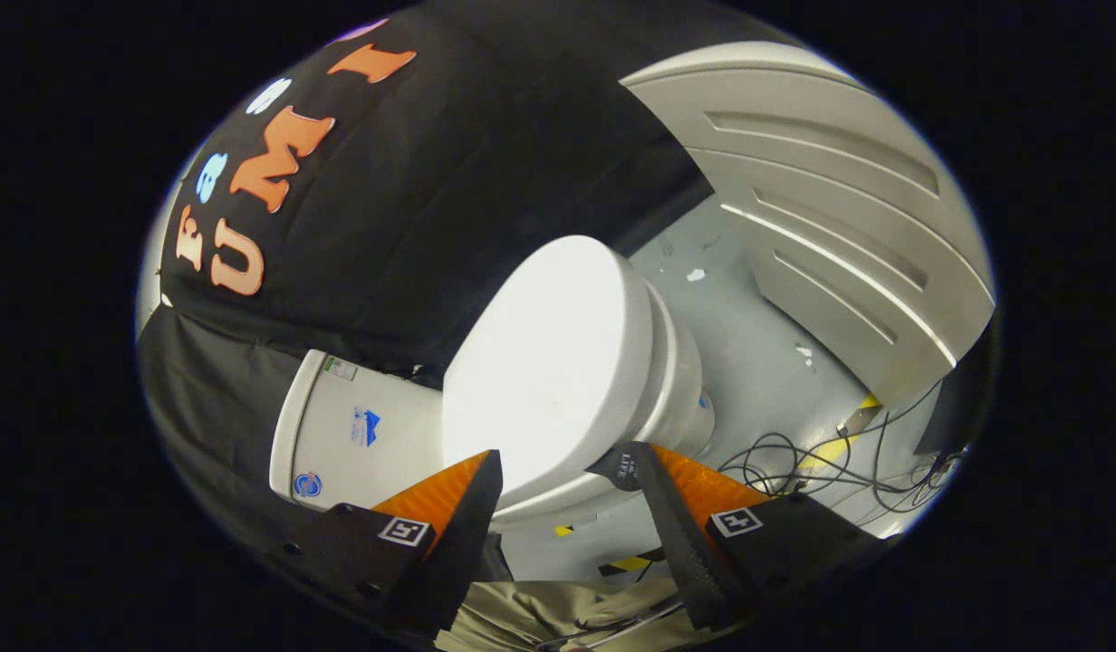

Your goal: Open the toilet lid.

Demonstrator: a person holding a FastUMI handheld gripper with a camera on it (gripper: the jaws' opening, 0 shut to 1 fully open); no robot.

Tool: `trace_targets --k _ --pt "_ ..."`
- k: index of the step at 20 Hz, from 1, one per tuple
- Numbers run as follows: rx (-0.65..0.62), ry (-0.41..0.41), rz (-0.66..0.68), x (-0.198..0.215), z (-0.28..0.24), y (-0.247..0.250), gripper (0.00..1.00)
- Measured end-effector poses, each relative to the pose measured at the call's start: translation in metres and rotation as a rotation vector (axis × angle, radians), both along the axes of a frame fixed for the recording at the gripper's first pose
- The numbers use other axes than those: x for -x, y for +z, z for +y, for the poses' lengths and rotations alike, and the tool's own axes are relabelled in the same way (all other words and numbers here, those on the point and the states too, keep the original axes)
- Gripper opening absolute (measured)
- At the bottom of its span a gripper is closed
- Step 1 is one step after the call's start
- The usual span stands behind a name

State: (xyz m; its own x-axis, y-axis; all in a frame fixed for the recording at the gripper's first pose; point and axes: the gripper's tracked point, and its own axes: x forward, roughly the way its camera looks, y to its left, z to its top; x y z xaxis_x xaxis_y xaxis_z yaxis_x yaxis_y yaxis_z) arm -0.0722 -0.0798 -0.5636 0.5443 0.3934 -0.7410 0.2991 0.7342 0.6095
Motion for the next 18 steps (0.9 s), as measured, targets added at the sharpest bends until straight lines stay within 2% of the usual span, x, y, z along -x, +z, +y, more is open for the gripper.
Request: trace_targets --k 7,9,11,13,14,17,18 --pt "-0.043 -0.033 0.139 0.014 -0.004 -0.063 0.83" --pt "-0.081 -0.071 0.133 0.005 -0.001 -0.066 0.72" --pt "-0.105 -0.071 0.154 0.006 0.009 -0.075 0.68" --pt "-0.116 -0.067 0.169 0.006 0.016 -0.086 0.44" --pt "-0.122 -0.087 0.171 0.002 0.016 -0.084 0.4" --pt "-0.161 -0.111 0.18 0.001 0.008 -0.08 0.4" --pt "-0.184 -0.126 0.18 0.001 0.016 -0.086 0.34"
